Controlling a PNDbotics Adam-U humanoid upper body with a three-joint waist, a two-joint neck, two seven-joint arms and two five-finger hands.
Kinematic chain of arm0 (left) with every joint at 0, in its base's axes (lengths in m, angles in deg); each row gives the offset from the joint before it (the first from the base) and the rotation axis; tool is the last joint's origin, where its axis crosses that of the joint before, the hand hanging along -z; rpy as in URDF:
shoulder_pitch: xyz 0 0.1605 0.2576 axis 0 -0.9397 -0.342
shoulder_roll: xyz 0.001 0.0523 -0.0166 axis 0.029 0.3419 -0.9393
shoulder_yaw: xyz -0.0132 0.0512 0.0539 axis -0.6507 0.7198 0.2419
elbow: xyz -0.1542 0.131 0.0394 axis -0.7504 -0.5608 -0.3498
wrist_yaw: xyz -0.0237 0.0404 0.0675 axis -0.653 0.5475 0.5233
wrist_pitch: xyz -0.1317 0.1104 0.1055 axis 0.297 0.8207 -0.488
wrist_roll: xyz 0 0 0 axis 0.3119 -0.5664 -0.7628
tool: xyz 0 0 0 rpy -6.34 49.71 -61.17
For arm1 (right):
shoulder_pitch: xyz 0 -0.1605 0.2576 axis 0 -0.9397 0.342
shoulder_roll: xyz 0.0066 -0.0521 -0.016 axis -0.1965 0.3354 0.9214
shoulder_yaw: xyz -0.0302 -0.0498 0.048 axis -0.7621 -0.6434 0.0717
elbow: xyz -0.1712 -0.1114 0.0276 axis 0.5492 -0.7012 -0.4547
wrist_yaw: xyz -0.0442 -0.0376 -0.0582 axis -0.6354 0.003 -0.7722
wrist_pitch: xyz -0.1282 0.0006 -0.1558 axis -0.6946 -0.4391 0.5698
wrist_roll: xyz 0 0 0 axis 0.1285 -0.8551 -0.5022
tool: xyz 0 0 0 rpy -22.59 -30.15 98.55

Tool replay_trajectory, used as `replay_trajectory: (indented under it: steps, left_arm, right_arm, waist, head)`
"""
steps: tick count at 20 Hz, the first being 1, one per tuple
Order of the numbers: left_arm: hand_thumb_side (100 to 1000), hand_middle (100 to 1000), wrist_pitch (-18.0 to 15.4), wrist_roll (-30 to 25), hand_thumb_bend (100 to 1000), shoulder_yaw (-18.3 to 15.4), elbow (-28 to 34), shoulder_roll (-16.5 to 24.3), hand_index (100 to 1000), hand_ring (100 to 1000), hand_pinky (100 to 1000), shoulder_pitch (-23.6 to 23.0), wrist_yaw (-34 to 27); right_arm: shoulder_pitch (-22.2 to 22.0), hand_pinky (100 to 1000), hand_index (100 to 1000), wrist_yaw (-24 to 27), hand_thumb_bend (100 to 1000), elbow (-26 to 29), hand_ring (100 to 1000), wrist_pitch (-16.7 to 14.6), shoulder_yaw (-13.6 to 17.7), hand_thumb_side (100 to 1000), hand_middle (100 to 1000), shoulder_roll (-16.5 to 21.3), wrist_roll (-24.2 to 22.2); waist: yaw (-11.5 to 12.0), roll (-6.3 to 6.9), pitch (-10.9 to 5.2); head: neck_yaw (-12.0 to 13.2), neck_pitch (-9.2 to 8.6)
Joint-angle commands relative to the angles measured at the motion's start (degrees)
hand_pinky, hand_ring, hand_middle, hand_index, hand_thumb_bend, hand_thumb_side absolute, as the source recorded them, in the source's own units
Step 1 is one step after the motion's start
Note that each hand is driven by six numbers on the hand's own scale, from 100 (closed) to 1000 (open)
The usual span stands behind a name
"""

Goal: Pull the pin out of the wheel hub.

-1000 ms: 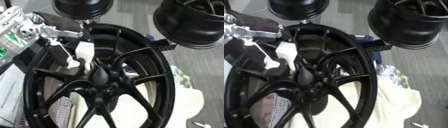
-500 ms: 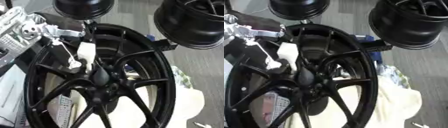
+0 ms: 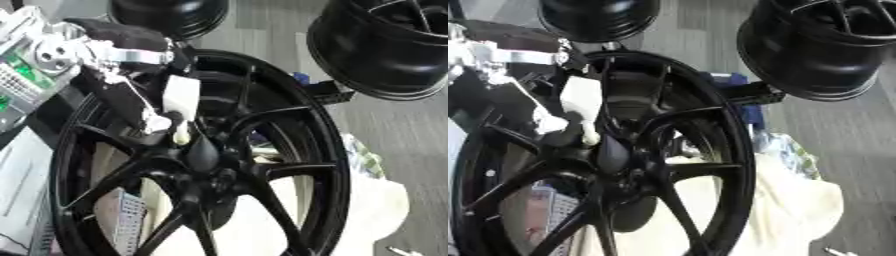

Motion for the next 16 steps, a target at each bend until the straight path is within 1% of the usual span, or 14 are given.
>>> replay_trajectory:
  steps: [1, 5, 9, 12, 14, 16]
  left_arm:
    - [264, 287, 1.5, 0.2, 100, -2.5, 2.6, 2.6, 479, 474, 670, 1.7, -2.1]
    - [251, 277, 3.7, 1.7, 100, -6.5, 6.1, 5.5, 479, 467, 676, 1.6, -7.2]
    - [245, 272, 6.9, 5.9, 100, -12.5, 8.3, 9.9, 486, 464, 682, -0.4, -15.0]
    - [246, 268, 8.9, 11.1, 100, -18.2, 6.6, 13.9, 491, 465, 694, -3.5, -20.9]
    - [249, 268, 9.3, 15.2, 100, -22.1, 3.5, 16.5, 492, 468, 700, -6.0, -24.1]
    - [252, 267, 8.7, 19.1, 100, -25.2, 0.1, 18.8, 495, 469, 703, -8.7, -25.8]
  right_arm:
    - [0.2, 818, 824, -0.7, 100, 1.0, 653, 16.3, 0.8, 225, 689, 1.5, 16.6]
    - [0.0, 818, 824, -1.0, 100, 1.0, 653, 16.2, 0.8, 222, 688, 1.7, 16.6]
    - [-0.3, 818, 824, -1.2, 100, 1.0, 653, 16.2, 1.1, 220, 688, 1.7, 16.6]
    - [-0.6, 818, 823, -1.5, 100, 1.0, 654, 16.3, 1.4, 224, 688, 1.9, 16.6]
    - [-0.8, 818, 823, -1.7, 100, 1.0, 654, 16.3, 1.7, 218, 687, 1.9, 16.6]
    - [-0.9, 818, 823, -2.1, 100, 1.0, 653, 16.3, 1.9, 218, 687, 2.0, 16.6]
  waist:
    - [0.0, 0.12, -1.43]
    - [0.2, 0.11, -1.53]
    - [0.5, 0.09, -1.50]
    - [0.8, 0.09, -1.46]
    - [1.0, 0.16, -1.47]
    - [1.2, 0.23, -1.47]
  head:
    - [-0.3, -0.50]
    - [-0.6, -0.50]
    - [-0.9, -0.45]
    - [-1.4, -0.50]
    - [-1.6, -0.56]
    - [-1.8, -0.66]
